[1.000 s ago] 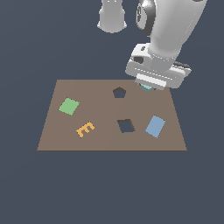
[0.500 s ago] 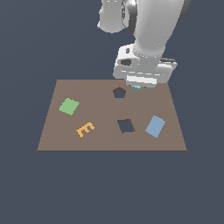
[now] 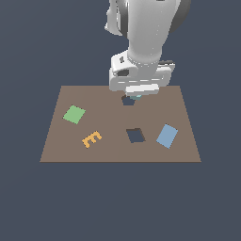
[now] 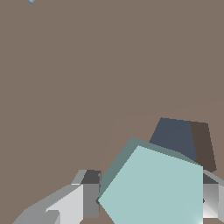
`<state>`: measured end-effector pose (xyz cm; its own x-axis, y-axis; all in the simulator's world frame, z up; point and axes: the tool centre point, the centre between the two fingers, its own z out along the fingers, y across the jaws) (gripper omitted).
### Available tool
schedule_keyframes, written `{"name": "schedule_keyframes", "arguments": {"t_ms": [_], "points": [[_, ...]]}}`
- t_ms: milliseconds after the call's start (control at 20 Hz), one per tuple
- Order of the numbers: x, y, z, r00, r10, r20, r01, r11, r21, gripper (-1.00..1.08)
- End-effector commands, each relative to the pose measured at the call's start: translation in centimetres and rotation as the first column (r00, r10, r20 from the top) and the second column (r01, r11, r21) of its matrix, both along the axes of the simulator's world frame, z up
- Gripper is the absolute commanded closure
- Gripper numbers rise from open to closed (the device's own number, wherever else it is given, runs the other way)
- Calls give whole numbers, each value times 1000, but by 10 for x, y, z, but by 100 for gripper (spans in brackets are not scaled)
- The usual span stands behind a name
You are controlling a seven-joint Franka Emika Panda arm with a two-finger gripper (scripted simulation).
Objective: Insert a designated object into the corresponding slot on a board.
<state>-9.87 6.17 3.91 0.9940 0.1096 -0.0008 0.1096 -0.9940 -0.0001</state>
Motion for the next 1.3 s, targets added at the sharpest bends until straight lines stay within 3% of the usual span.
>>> {"name": "schedule_keyframes", "arguments": {"t_ms": [0,550,1250], "points": [[3,-8,1,999,51,0,-51,999,0,108],[15,-27,2,984,177,0,-177,984,0,108],[17,-28,-8,982,191,0,-191,982,0,108]]}}
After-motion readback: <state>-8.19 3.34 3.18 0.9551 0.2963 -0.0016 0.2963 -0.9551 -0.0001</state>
